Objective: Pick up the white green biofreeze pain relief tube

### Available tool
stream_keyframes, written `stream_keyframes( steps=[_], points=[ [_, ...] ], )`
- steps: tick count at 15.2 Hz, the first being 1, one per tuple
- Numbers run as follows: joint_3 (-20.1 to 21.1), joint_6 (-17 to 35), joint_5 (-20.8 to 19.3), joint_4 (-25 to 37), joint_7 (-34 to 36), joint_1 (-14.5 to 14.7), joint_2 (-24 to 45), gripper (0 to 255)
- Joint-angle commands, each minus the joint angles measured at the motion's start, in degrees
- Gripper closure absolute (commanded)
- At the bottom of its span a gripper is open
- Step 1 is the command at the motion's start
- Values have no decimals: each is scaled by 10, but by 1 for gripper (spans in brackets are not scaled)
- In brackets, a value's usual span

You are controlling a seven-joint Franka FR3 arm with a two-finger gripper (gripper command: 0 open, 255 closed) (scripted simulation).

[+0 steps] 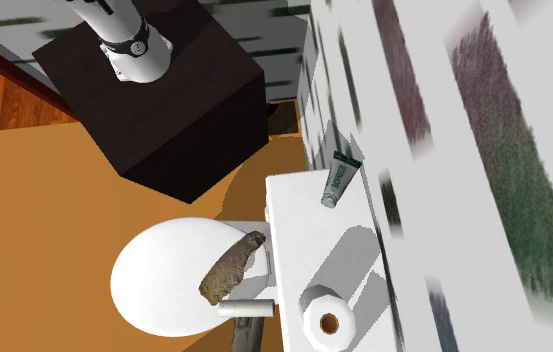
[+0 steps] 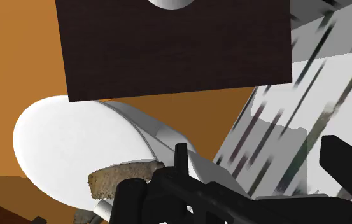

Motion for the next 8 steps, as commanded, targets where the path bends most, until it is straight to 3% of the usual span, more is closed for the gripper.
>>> stream_keyframes(
  steps=[1,8],
  points=[
    [0,0,0,0,0,0,0,0],
    [96,148,47,-62,150,-4,40,0]
  ],
)
